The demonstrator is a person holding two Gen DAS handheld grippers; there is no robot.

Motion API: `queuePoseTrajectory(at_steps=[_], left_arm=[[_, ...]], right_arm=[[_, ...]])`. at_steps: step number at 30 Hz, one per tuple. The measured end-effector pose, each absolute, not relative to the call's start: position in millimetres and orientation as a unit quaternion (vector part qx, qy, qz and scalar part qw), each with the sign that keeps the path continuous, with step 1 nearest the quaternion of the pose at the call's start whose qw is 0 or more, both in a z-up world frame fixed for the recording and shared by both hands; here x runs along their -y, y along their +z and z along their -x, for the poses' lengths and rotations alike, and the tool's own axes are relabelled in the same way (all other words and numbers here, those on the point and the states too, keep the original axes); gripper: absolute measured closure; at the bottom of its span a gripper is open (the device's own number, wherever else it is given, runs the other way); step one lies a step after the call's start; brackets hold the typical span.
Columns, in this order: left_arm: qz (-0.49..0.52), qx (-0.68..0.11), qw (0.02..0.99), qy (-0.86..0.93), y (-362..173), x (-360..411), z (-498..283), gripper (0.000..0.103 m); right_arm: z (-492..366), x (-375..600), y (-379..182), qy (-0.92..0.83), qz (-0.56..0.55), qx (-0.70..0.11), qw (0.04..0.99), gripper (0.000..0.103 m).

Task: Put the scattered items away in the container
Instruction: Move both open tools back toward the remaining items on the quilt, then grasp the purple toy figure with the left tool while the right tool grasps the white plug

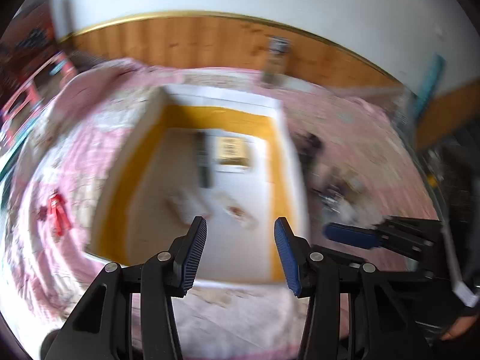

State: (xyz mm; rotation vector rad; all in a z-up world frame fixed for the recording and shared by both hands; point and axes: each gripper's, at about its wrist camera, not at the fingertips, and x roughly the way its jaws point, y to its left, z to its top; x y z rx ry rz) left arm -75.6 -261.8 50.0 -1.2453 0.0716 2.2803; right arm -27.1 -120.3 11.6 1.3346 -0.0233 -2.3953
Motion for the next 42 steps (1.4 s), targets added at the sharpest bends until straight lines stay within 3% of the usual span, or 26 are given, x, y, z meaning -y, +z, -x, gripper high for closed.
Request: queuePoseTrajectory(at_steps=[9, 15, 34, 42], left_arm=[[0.503, -0.028, 0.381, 0.776, 39, 147, 44, 0.054], [0.532, -0.040, 0.383, 0.754, 9, 91, 76, 0.054], [0.590, -0.066, 0.341, 0.729, -113, 14, 162, 0.054], [0.553, -0.109, 0.354, 0.747, -114, 3, 162, 0.057]], right_arm=[[17, 8, -19, -0.866, -0.483, 0.086, 0.097, 0.069], [39, -19, -37, -0.867, -0.482, 0.089, 0.094, 0.067], [102, -20, -95, -0.868, -0.477, 0.036, 0.133, 0.059], [103, -36, -112, -0.856, -0.495, 0.079, 0.127, 0.065]])
